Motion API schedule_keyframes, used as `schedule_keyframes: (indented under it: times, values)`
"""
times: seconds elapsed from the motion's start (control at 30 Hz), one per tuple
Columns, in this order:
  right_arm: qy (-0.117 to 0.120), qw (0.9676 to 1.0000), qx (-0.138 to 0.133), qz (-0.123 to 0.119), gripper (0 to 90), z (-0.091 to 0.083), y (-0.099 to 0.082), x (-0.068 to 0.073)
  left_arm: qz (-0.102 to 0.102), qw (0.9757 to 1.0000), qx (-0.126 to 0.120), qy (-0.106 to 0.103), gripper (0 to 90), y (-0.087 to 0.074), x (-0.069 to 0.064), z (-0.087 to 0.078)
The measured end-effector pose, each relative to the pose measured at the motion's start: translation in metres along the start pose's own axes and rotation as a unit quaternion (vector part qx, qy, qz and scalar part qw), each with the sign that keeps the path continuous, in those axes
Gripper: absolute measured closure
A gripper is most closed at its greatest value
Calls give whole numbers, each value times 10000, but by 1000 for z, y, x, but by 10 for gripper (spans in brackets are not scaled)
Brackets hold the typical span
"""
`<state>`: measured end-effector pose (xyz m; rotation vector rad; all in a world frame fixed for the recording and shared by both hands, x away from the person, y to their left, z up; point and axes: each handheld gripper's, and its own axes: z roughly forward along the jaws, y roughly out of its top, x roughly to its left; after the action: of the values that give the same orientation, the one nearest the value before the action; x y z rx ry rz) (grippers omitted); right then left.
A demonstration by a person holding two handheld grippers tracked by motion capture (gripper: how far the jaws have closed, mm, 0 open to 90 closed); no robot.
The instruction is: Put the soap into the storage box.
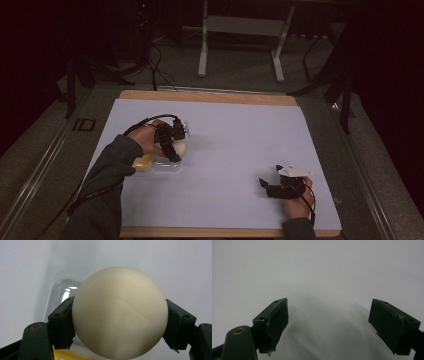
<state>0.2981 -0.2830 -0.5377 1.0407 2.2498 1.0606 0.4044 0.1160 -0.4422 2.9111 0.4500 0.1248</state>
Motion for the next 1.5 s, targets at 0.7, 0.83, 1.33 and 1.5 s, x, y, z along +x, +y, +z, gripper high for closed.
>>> schedule_keyframes:
  times: [0.7,0.83,1.33,1.5]
  values:
    - [-13,10000,-56,20,160,-1,0,0,-305,9995,43,69,245,-24,9,-7]
    - [-21,10000,-57,15,160,-1,0,0,-372,9993,30,82,244,-29,11,-11]
    - [-34,10000,-64,6,160,-1,-1,0,-639,9978,48,174,245,-52,19,-16]
    - [-37,10000,-69,11,160,-1,-1,0,-715,9972,97,194,244,-61,22,-15]
